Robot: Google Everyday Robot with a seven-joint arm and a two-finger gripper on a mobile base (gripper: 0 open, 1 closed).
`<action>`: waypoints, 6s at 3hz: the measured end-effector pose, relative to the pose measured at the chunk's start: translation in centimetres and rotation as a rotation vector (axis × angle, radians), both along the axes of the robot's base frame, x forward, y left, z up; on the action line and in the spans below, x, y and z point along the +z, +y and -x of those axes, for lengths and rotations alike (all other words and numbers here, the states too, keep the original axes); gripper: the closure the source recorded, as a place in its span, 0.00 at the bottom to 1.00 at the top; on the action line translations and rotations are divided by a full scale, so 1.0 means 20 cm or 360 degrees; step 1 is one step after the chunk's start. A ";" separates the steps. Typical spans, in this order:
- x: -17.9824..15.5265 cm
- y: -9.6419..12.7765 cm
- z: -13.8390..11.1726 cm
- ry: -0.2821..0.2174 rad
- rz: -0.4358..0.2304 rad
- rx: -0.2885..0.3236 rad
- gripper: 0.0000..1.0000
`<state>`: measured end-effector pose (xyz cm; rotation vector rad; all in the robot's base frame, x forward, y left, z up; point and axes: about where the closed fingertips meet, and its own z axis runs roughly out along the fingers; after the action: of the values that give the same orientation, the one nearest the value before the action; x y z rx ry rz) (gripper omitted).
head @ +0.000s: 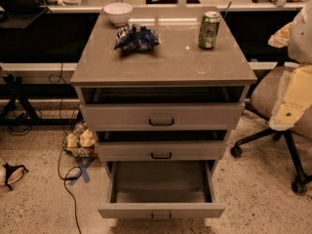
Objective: Close bottom drawer
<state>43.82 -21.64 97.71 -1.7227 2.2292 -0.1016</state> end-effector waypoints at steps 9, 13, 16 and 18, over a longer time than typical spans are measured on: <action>-2.20 -0.15 -0.14 0.0812 -0.0893 -0.0629 0.00; -3.26 -0.06 0.19 0.1278 -0.1079 -0.0772 0.96; -3.91 -0.12 0.11 0.1280 -0.1204 -0.1016 1.00; -4.23 -0.09 -0.05 0.1099 -0.1395 -0.1181 1.00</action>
Offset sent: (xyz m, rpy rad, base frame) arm -0.0069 -0.0356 -0.1353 0.2389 0.2251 -0.2444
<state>44.90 -23.41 13.17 -0.4431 2.6025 1.2554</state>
